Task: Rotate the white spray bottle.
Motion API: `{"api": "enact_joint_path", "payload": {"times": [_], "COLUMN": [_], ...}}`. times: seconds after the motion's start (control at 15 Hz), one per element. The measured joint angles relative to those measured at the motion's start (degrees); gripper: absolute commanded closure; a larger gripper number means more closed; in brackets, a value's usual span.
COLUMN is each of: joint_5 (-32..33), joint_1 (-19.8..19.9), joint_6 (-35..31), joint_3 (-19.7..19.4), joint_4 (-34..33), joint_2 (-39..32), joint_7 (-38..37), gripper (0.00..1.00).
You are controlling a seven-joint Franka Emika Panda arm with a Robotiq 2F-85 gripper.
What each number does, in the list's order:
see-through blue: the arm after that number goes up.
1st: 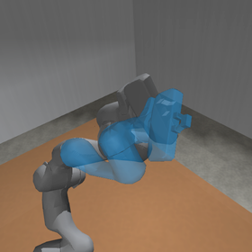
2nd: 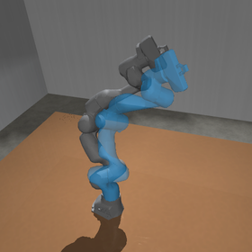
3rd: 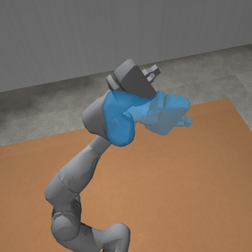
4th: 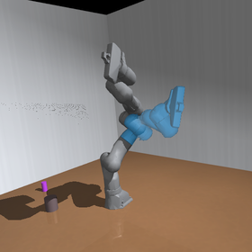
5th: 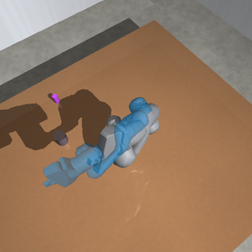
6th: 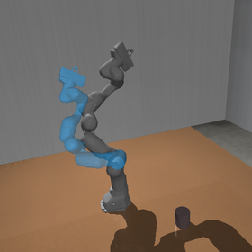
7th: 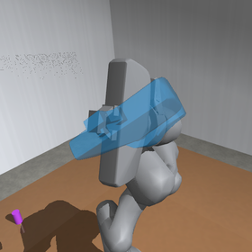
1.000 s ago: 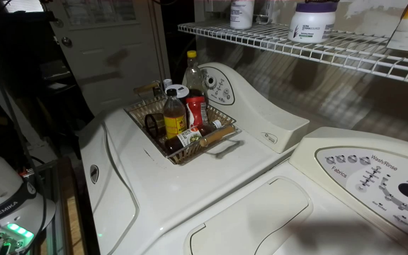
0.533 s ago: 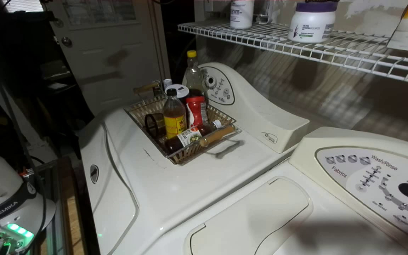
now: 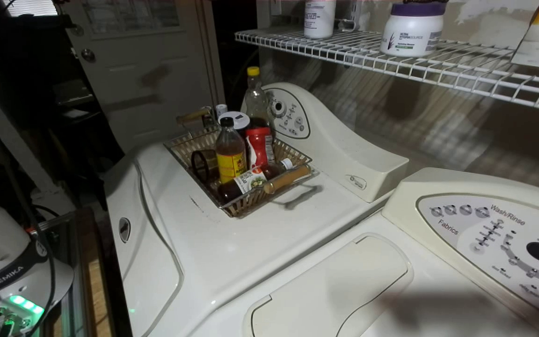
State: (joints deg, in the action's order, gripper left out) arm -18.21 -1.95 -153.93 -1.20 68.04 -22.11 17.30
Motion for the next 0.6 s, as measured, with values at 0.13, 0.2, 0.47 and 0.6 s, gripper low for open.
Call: {"api": "enact_joint_path", "payload": {"times": [0.13, 0.2, 0.47, 0.6], "joint_5": [1.39, 2.07, 4.36, 4.42], "joint_1": [-0.10, -0.19, -0.64, -0.87], "joint_6": [2.39, 3.54, 7.42, 9.01], "joint_3": [-0.75, -1.10, -2.02, -1.98], "joint_4": [0.00, 0.00, 0.05, 0.13], "joint_2": [0.65, 0.99, 2.41, 3.23], "joint_7": [-0.01, -0.02, -0.11, -0.07], "gripper": [0.00, 0.00, 0.00, 0.00]}}
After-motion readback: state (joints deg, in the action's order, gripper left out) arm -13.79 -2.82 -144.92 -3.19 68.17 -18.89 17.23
